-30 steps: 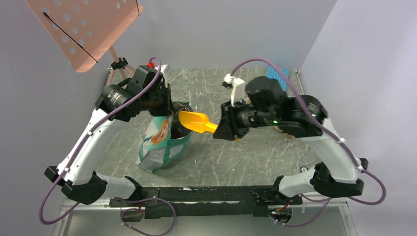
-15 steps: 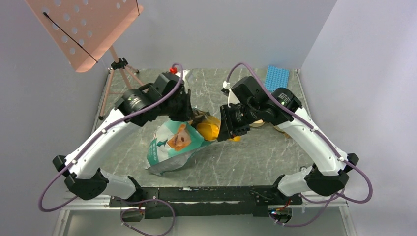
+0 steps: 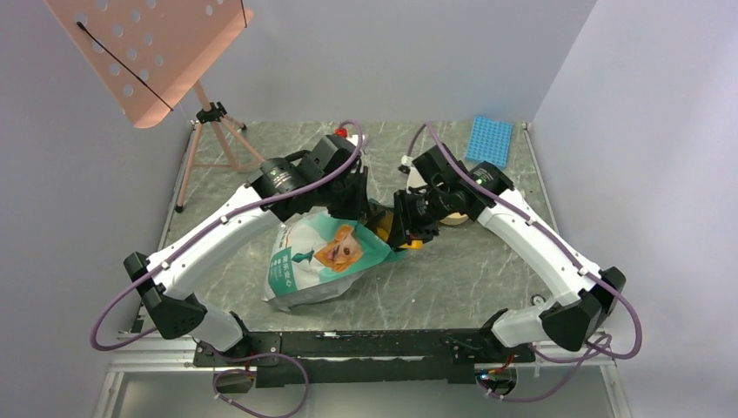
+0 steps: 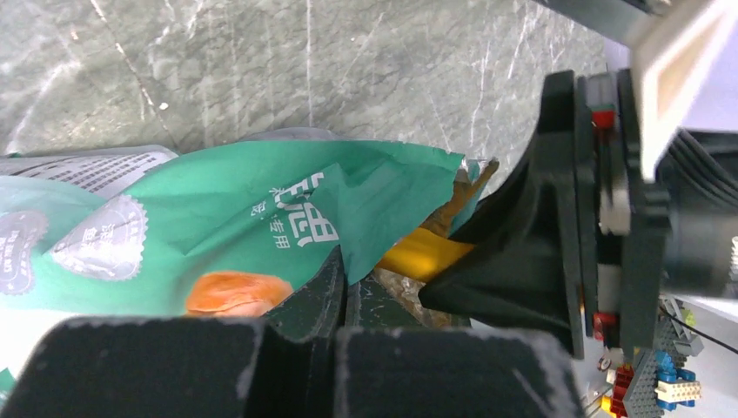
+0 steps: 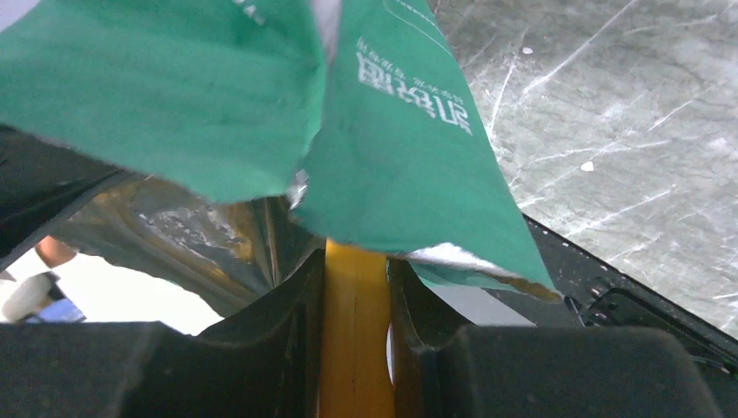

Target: Serve the pet food

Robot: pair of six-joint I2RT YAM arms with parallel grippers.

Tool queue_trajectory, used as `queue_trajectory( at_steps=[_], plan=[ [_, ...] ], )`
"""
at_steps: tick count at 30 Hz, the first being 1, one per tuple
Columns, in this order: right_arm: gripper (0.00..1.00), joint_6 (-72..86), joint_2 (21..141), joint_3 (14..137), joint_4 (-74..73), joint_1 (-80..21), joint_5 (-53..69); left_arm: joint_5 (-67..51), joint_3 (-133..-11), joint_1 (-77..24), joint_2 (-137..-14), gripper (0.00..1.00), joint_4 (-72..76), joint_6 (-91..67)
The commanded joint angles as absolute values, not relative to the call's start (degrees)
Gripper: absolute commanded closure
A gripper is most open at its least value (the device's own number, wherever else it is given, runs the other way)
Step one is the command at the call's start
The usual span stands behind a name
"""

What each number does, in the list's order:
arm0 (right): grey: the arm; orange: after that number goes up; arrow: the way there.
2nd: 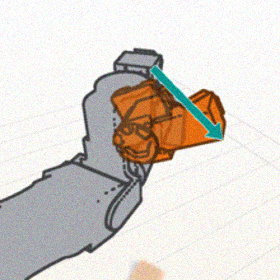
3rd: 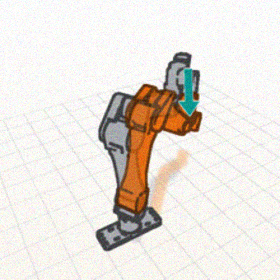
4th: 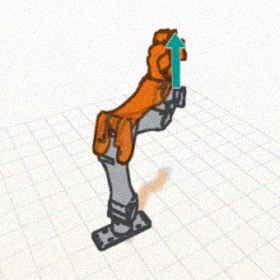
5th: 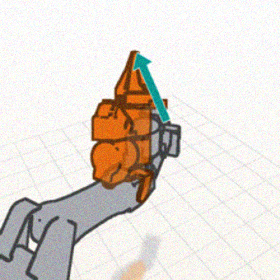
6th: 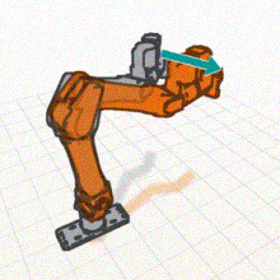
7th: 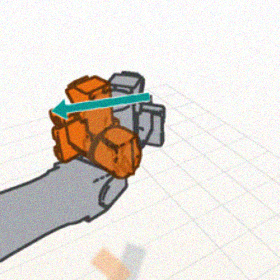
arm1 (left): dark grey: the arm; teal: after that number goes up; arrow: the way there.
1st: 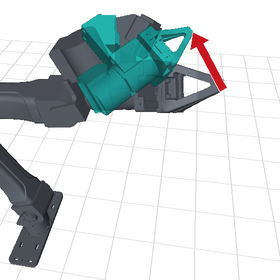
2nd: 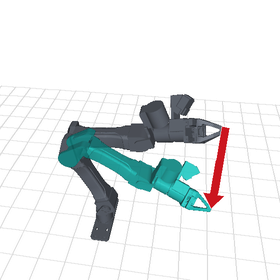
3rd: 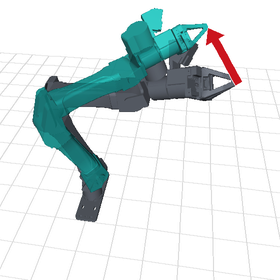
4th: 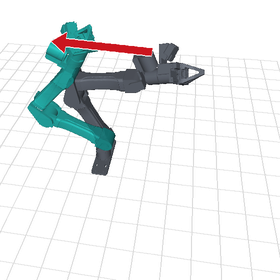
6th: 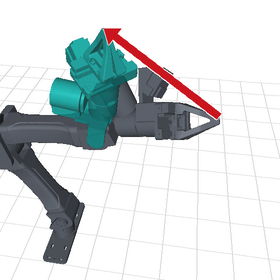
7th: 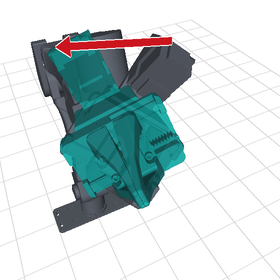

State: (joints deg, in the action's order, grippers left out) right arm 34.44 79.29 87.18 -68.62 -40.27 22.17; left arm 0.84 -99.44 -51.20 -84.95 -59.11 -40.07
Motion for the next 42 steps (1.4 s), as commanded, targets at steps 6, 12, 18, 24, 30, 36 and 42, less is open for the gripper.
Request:
queue_trajectory(
  at_steps=[6,12,18,24,30,36,42],
  plan=[
    [1.00,33.5,75.6,85.9,-60.0,-33.3,26.6,-2.7,-99.1,-52.1,-83.6,1.00,-51.3,-40.0],
    [1.00,30.9,80.6,96.7,-66.5,-31.2,25.3,-1.7,-96.4,-52.1,-81.5,1.00,-51.0,-39.1],
    [1.00,31.5,82.7,92.5,-64.0,-33.5,23.2,-2.5,-99.0,-52.1,-82.8,1.00,-51.5,-38.3],
    [1.00,26.2,83.3,88.0,-72.5,-35.1,8.4,-4.3,-103.1,-52.1,-85.8,1.00,-51.5,-38.0],
    [1.00,21.2,81.5,78.0,-67.7,-34.4,13.7,-5.6,-102.8,-52.2,-86.3,1.00,-48.5,-39.4],
    [1.00,21.7,90.4,73.9,-37.3,-46.5,27.8,-9.0,-102.9,-52.2,-89.6,1.00,-45.5,-42.6],
    [1.00,29.2,85.4,60.6,-6.9,-42.2,49.0,-5.6,-104.1,-52.2,-88.7,1.00,-47.3,-42.5]
  ],
)
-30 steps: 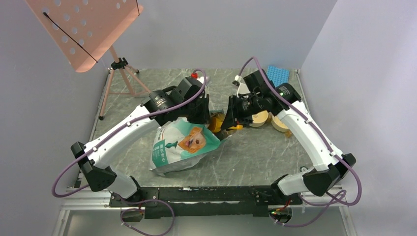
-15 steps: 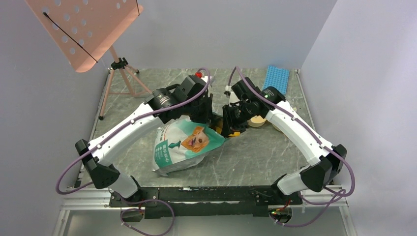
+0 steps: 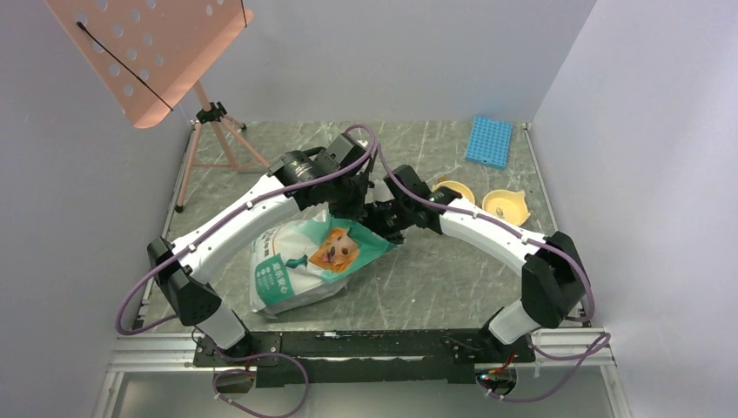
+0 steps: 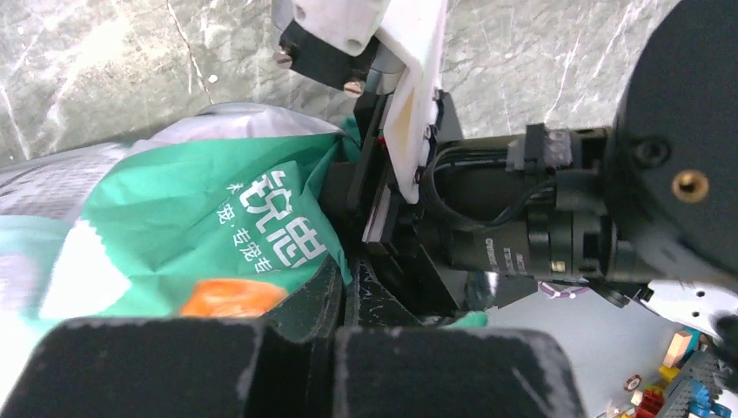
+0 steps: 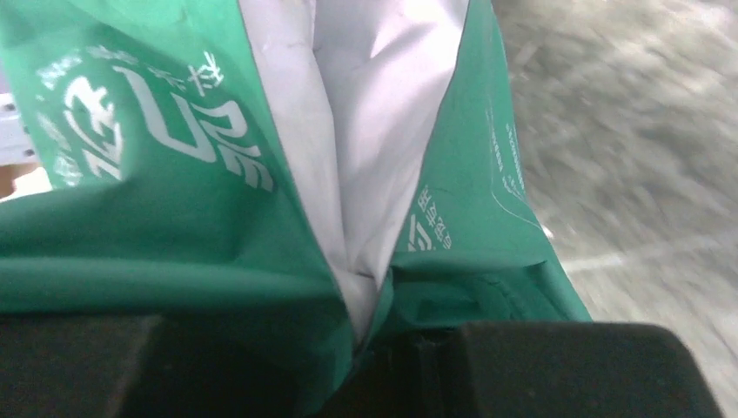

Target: Serve the pet food

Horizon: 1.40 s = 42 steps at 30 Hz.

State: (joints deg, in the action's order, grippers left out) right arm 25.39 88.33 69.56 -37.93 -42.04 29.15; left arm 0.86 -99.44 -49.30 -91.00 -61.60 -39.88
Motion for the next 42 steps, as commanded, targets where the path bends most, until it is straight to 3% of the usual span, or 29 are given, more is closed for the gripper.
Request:
queue_trajectory(
  at_steps=[1,8,12,21,28,33,37,42],
  plan=[
    [1.00,30.6,83.4,58.3,-3.7,-40.8,51.6,-4.6,-103.7,-52.2,-87.7,1.00,-47.8,-42.5],
    [1.00,35.0,76.5,53.0,-0.6,-36.7,62.8,5.0,-97.1,-52.1,-77.5,1.00,-51.5,-42.0],
    [1.00,48.4,71.5,46.0,14.6,-33.6,66.2,9.4,-97.6,-52.0,-75.0,1.00,-54.3,-40.9],
    [1.00,54.8,62.4,43.5,8.1,-27.2,64.9,15.3,-94.0,-51.4,-68.3,1.00,-55.2,-40.9],
    [1.00,63.9,62.3,39.3,17.1,-24.5,66.1,16.2,-89.5,-51.3,-64.0,1.00,-53.5,-41.8],
    [1.00,56.8,60.1,44.2,1.8,-22.3,66.8,17.9,-88.9,-51.2,-63.4,1.00,-53.8,-41.3],
    [1.00,67.7,55.0,38.8,12.6,-20.5,68.5,20.6,-87.3,-51.2,-62.2,1.00,-54.4,-41.3],
    [1.00,68.7,55.0,37.1,15.3,-20.4,66.6,20.1,-83.4,-51.2,-59.2,1.00,-52.0,-41.1]
  ],
)
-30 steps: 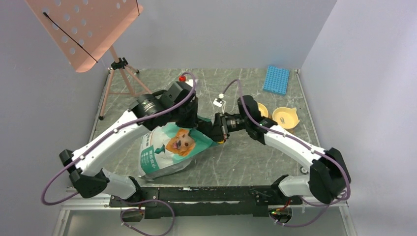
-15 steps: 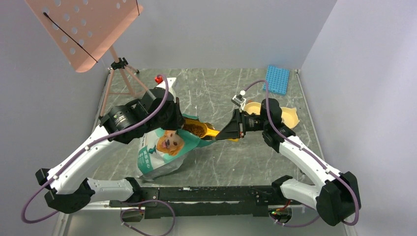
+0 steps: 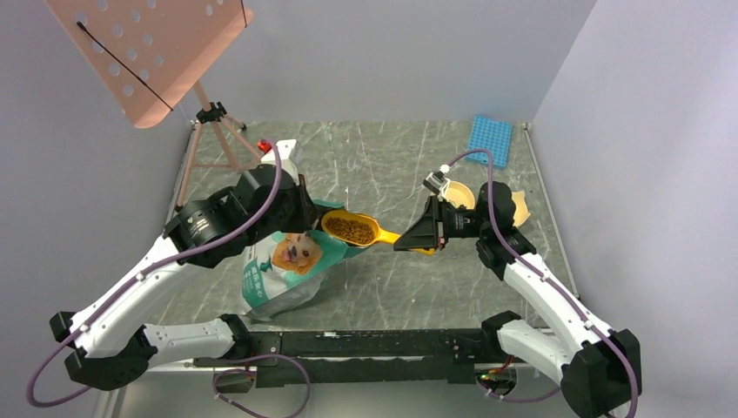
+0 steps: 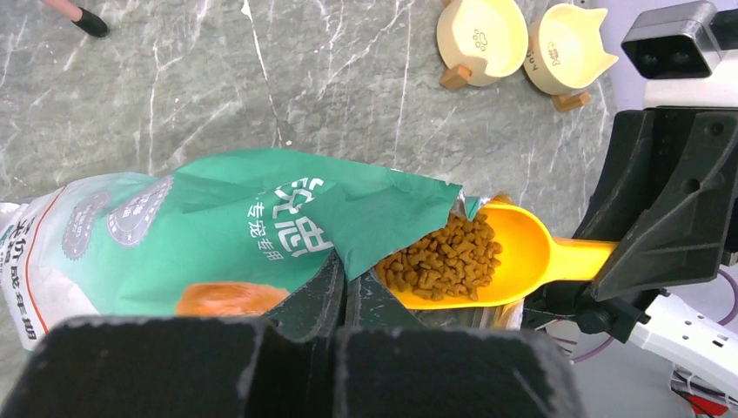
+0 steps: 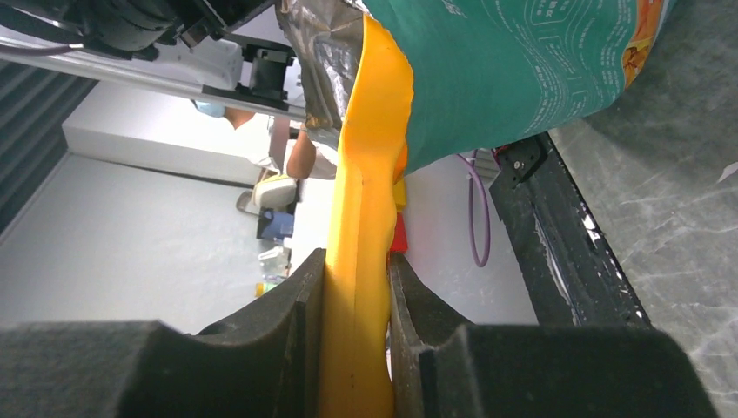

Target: Serve the pet food

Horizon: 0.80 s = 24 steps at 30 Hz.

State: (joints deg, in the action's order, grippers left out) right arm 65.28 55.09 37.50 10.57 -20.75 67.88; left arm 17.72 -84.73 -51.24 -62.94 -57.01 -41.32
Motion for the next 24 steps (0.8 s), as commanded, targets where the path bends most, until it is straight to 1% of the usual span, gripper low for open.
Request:
queue_trajectory(
  at_steps=[1,6,10,12,15,17,18,21,22,24],
  plan=[
    [1.00,68.8,55.1,37.3,15.6,-20.4,66.3,19.4,-83.1,-51.1,-59.2,1.00,-51.6,-41.0],
    [1.00,65.2,55.2,40.7,9.7,-19.8,66.7,18.2,-82.5,-51.1,-59.9,1.00,-50.9,-41.3],
    [1.00,67.8,53.8,40.6,11.5,-18.1,67.4,20.1,-82.0,-51.1,-59.3,1.00,-51.7,-41.4],
    [1.00,71.3,54.6,39.0,16.4,-18.4,66.0,22.8,-82.5,-51.1,-58.9,1.00,-53.8,-42.9],
    [1.00,83.2,58.3,35.7,34.1,-19.2,66.3,26.3,-83.4,-51.1,-59.4,1.00,-57.0,-44.6],
    [1.00,88.1,59.0,35.0,39.9,-18.8,67.5,26.9,-84.5,-51.1,-60.6,1.00,-57.9,-45.2],
    [1.00,87.3,57.8,35.3,37.8,-18.6,68.0,26.7,-84.9,-51.1,-61.2,1.00,-57.9,-45.3],
    [1.00,76.8,56.6,38.0,22.0,-18.8,66.0,27.2,-86.0,-51.1,-62.7,1.00,-58.4,-46.3],
    [1.00,76.5,58.1,38.2,22.1,-19.5,65.6,27.8,-86.4,-51.1,-62.9,1.00,-58.9,-46.9],
    [1.00,84.4,61.6,37.0,33.2,-20.0,67.4,28.9,-87.2,-51.1,-63.4,1.00,-60.0,-47.4]
  ],
)
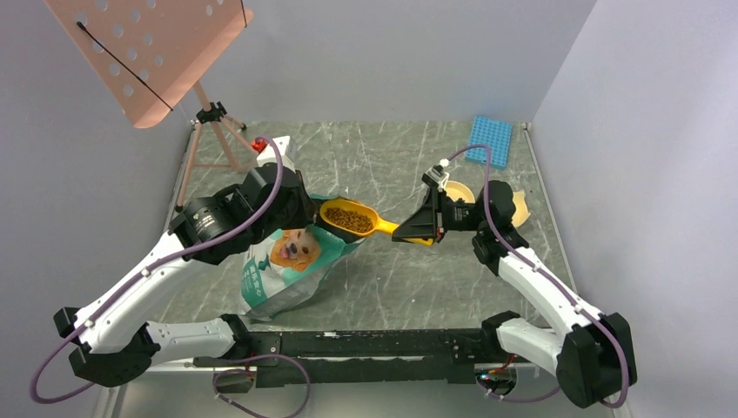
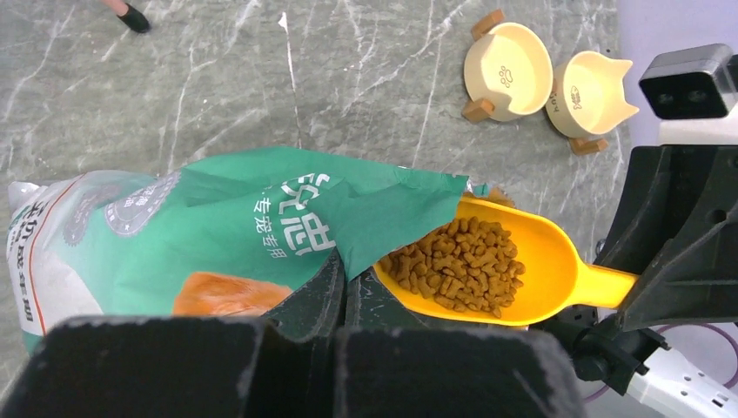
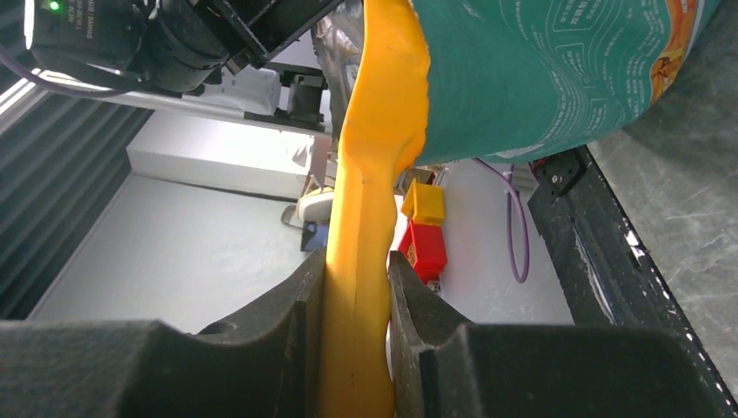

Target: Serve the pet food

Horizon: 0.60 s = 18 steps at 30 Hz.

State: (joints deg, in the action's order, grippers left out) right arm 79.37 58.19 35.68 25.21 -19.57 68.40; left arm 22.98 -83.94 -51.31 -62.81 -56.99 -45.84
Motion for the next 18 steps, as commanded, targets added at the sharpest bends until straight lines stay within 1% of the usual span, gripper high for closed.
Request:
queue_trajectory(
  at_steps=[1,2,3,4,5,6,9,10,11,13,14,18],
  plan=[
    [1.00,87.3,61.6,35.9,36.8,-19.4,68.7,29.7,-87.8,-51.1,-63.7,1.00,-60.9,-47.8],
    [1.00,88.0,60.0,34.7,36.4,-18.2,69.8,30.6,-88.4,-51.1,-63.9,1.00,-62.2,-48.5],
    [1.00,84.4,57.7,34.3,30.7,-17.4,70.2,31.5,-88.8,-51.0,-64.1,1.00,-63.2,-49.0],
    [1.00,78.0,55.8,35.2,20.4,-17.0,69.8,31.9,-89.0,-51.0,-64.1,1.00,-64.1,-49.3],
    [1.00,72.6,55.5,37.1,13.5,-17.0,68.9,32.3,-88.9,-51.0,-64.0,1.00,-64.5,-49.7],
    [1.00,72.5,56.6,37.9,13.9,-17.6,68.0,32.8,-88.7,-51.0,-63.9,1.00,-64.7,-50.2],
    [1.00,86.6,60.5,35.5,34.5,-18.3,68.8,34.9,-88.8,-50.9,-64.3,1.00,-66.6,-53.4],
    [1.00,88.3,59.8,34.8,36.1,-17.7,69.2,35.6,-89.6,-50.8,-64.9,1.00,-68.2,-54.3],
    [1.00,87.2,57.5,34.7,33.5,-17.2,69.3,36.5,-90.6,-50.8,-65.5,1.00,-69.7,-55.2],
    [1.00,79.2,54.8,36.8,19.1,-17.2,68.7,38.5,-92.1,-50.7,-66.8,1.00,-73.4,-57.4],
    [1.00,76.3,54.3,38.0,15.9,-17.2,68.6,39.1,-92.5,-50.4,-67.4,1.00,-74.9,-58.0],
    [1.00,77.0,51.7,40.4,13.5,-16.4,67.2,38.4,-92.0,-49.7,-68.5,1.00,-75.0,-57.2]
  ],
)
